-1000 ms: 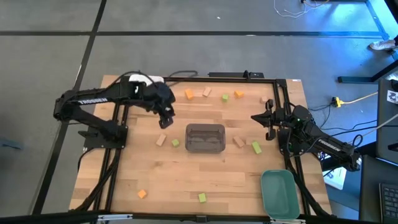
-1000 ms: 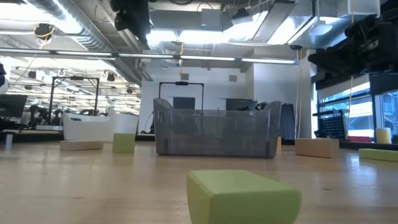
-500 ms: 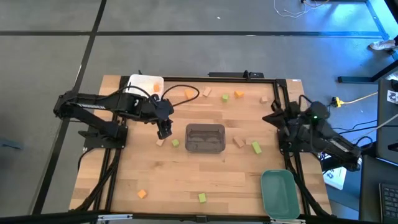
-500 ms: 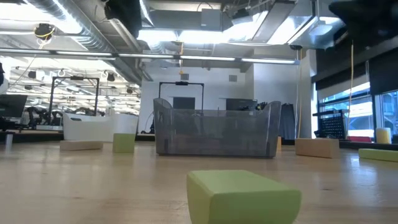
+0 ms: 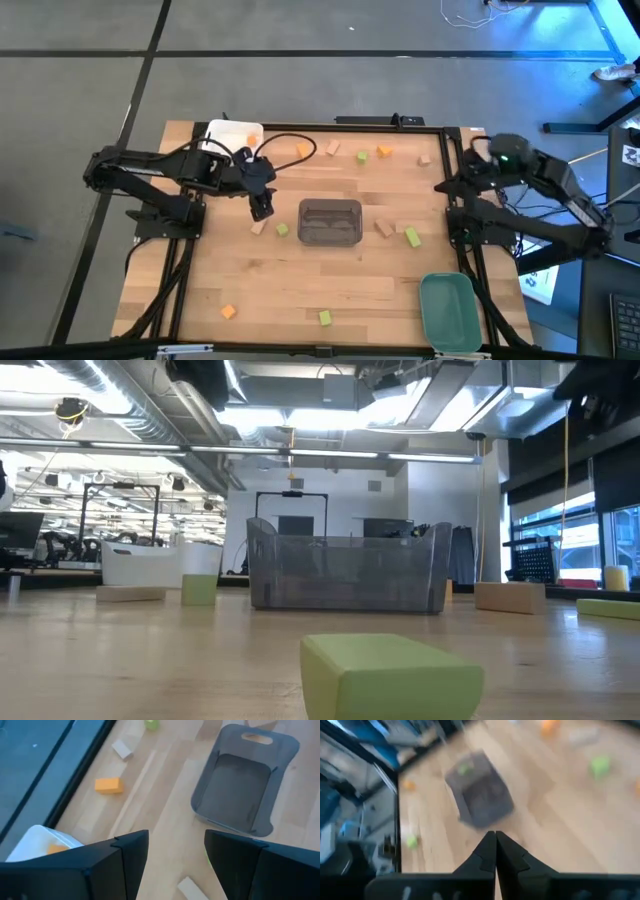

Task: Sort & place blocks by color
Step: Put the brown block into the black bin

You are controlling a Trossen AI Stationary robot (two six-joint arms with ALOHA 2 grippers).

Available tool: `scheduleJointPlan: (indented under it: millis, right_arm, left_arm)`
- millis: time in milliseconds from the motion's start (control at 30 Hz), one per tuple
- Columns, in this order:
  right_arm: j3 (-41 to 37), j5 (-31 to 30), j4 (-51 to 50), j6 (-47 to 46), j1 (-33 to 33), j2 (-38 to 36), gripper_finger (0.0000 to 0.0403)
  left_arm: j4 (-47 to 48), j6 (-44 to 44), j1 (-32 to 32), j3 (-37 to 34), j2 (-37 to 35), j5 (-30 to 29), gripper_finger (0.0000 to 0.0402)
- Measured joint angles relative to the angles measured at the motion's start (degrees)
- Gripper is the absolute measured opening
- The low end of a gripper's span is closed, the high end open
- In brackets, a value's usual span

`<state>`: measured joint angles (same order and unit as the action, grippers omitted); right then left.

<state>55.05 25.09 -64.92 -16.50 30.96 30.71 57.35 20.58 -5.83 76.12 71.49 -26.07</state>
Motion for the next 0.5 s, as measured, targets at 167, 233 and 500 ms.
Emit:
scheduleJointPlan:
  millis: [167, 233, 500]
  right_arm:
    - [2.6, 0.3, -5.4, -8.7, 0.0, 9.7, 0.0000]
    - [2.3, 0.4, -5.2, -10.5, 0.0, 12.3, 0.0002]
    - [1.8, 4.4, -1.1, -12.1, 0.0, 21.5, 0.0006]
  left_arm:
    - [0.8, -0.2, 0.0, 0.1, -1.7, -0.8, 0.0186]
    - [1.2, -0.2, 0.0, 0.0, -2.3, -0.8, 0.0186]
    - [1.4, -2.1, 0.0, 0.0, -5.1, -0.4, 0.0186]
